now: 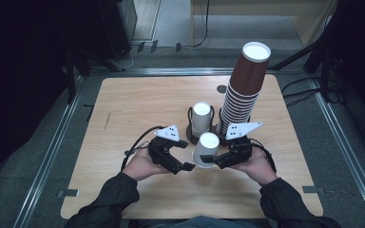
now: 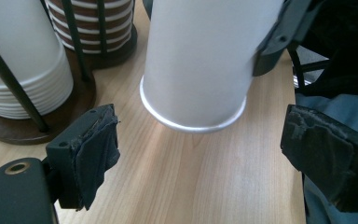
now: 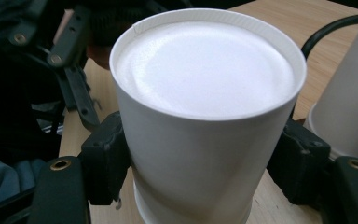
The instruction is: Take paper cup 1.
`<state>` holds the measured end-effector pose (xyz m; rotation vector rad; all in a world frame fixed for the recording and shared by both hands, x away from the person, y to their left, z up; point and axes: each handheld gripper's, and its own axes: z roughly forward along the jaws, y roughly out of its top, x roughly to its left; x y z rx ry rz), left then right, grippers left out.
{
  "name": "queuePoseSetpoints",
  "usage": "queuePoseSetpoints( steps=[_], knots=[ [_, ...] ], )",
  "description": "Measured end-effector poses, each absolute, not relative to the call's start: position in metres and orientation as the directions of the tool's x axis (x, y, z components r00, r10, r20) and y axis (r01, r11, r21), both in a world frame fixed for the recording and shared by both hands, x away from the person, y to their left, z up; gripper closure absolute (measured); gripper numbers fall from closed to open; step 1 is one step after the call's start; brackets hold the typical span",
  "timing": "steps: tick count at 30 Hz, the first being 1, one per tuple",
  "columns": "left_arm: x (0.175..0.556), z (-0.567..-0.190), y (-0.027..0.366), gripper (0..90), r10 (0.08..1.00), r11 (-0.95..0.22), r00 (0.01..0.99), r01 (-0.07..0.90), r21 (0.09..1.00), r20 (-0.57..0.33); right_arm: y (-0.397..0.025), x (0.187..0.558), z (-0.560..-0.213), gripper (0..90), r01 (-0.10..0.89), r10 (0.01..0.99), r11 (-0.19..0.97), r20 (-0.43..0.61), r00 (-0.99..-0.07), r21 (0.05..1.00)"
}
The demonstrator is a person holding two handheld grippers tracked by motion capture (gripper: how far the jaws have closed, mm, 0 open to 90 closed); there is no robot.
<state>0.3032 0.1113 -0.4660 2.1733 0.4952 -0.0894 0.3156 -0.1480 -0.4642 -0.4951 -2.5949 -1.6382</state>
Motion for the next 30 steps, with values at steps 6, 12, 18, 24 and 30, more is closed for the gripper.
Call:
queuePoseSetpoints(
  steps=[6, 12, 18, 24, 30],
  knots=[
    [0.305, -0.475, 0.107, 10.8, 0.301, -0.539, 0.918, 0.389, 0.748, -0.260, -0.144, 0.315, -0.463, 29.9, 0.273, 0.210, 0.354, 0.209, -0.955, 0.894],
    [0.305, -0.478, 0.105, 10.9, 0.293, -0.514, 0.915, 0.395, 0.761, -0.276, -0.140, 0.313, -0.462, 30.1, 0.272, 0.179, 0.318, 0.224, -0.958, 0.908],
    [0.304, -0.480, 0.101, 12.6, 0.285, -0.516, 0.918, 0.388, 0.764, -0.275, -0.134, 0.310, -0.462, 30.1, 0.266, 0.163, 0.311, 0.224, -0.961, 0.912],
    [0.305, -0.479, 0.101, 14.8, 0.280, -0.488, 0.915, 0.395, 0.778, -0.289, -0.133, 0.310, -0.462, 30.2, 0.263, 0.161, 0.292, 0.224, -0.961, 0.919],
    [0.305, -0.478, 0.102, 22.5, 0.273, -0.481, 0.919, 0.388, 0.787, -0.286, -0.135, 0.312, -0.461, 31.0, 0.267, 0.168, 0.287, 0.226, -0.959, 0.920]
  ],
)
